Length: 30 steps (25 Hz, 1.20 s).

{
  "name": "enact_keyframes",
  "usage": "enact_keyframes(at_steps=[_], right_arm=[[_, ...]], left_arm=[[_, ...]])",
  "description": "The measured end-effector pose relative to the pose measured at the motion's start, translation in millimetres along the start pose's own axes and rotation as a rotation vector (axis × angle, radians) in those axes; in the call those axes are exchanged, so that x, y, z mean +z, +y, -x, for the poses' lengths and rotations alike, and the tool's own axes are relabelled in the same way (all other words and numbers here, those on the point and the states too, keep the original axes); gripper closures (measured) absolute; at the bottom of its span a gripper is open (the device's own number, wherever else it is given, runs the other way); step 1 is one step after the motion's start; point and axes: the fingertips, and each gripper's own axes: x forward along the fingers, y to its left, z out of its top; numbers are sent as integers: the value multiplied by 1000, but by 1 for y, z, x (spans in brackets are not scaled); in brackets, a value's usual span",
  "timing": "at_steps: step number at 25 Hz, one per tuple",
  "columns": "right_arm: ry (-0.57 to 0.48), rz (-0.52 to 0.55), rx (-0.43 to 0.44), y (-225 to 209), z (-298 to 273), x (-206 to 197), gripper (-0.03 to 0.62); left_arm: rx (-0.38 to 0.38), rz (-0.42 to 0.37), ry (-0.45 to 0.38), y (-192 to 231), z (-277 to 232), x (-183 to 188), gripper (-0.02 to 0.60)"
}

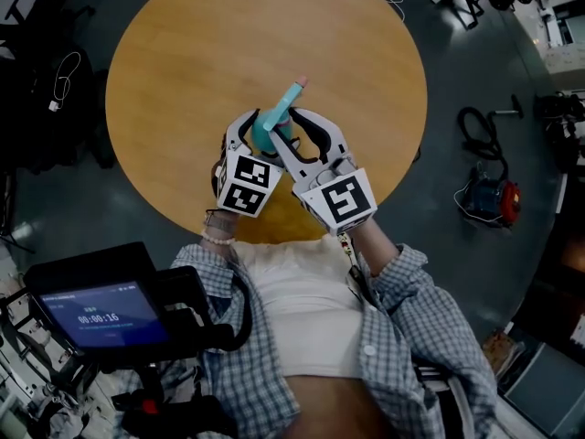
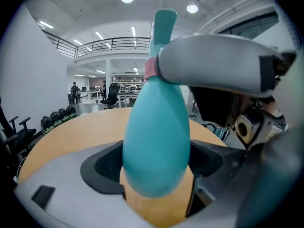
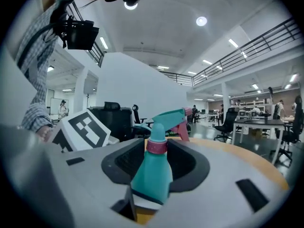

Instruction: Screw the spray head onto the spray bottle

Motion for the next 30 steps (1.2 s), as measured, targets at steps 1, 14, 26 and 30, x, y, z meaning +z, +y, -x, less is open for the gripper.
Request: enact_keyframes(at_steps=[1, 14, 26, 30], right_arm=[[5, 8, 34, 1, 0, -2, 466], [129, 133, 589, -11, 33, 36, 365], [209, 160, 909, 9, 34, 24, 365], [245, 151, 926, 17, 45, 9, 405]], left_arm=[[-10, 3, -13, 0, 1, 1, 169], [-350, -184, -143, -25, 33, 24, 169], [-433, -435, 2, -47, 27, -5, 169], [-444, -435, 25, -47, 25, -10, 169]])
